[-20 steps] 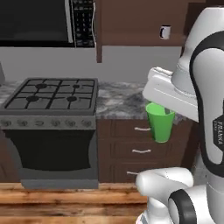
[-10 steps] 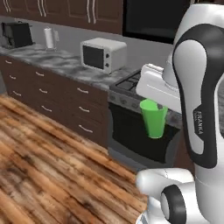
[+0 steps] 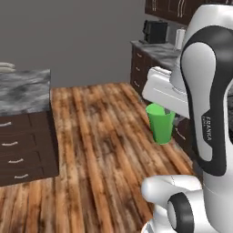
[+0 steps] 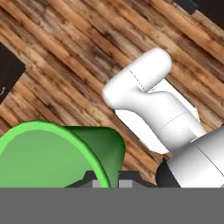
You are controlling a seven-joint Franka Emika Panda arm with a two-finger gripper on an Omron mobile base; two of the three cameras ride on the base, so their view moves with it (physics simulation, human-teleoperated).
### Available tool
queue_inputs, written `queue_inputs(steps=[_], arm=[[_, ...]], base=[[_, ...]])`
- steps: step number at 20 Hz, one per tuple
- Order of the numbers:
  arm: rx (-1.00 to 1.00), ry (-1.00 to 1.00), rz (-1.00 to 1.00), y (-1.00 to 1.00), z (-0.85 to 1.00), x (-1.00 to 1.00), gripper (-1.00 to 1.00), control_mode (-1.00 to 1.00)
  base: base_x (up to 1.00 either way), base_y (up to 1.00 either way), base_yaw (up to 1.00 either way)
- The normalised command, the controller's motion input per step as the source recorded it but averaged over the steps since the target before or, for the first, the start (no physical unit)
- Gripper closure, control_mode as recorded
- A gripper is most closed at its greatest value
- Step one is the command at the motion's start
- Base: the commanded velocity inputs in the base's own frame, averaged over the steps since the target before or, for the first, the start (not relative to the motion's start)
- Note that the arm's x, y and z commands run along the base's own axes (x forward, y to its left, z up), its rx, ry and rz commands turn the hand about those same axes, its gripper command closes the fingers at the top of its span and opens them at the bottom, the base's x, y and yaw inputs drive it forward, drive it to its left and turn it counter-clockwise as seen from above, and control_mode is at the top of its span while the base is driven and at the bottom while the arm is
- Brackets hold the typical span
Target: There is a tray on the dining counter. Grab the cup, mug, and pitcher and place them on the tray. The pitcher may be placed next to the tray if it cannot fit the tray.
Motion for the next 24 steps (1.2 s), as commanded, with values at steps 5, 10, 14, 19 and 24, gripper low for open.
queue_inputs(steps=[5, 10, 14, 19, 24], arm=[[0.00, 0.00, 0.00, 0.00, 0.00, 0.00, 1.00, 1.00], [0.00, 0.00, 0.00, 0.00, 0.00, 0.00, 1.00, 1.00], [0.00, 0.00, 0.00, 0.00, 0.00, 0.00, 1.00, 1.00], [0.00, 0.00, 0.00, 0.00, 0.00, 0.00, 1.00, 1.00], [0.00, 0.00, 0.00, 0.00, 0.00, 0.00, 1.00, 1.00]], base=[[0.87, -0.58, 0.70], [1.00, -0.96, 0.19], [1.00, -1.00, 0.01], [1.00, -0.40, 0.00], [1.00, 0.01, 0.00]])
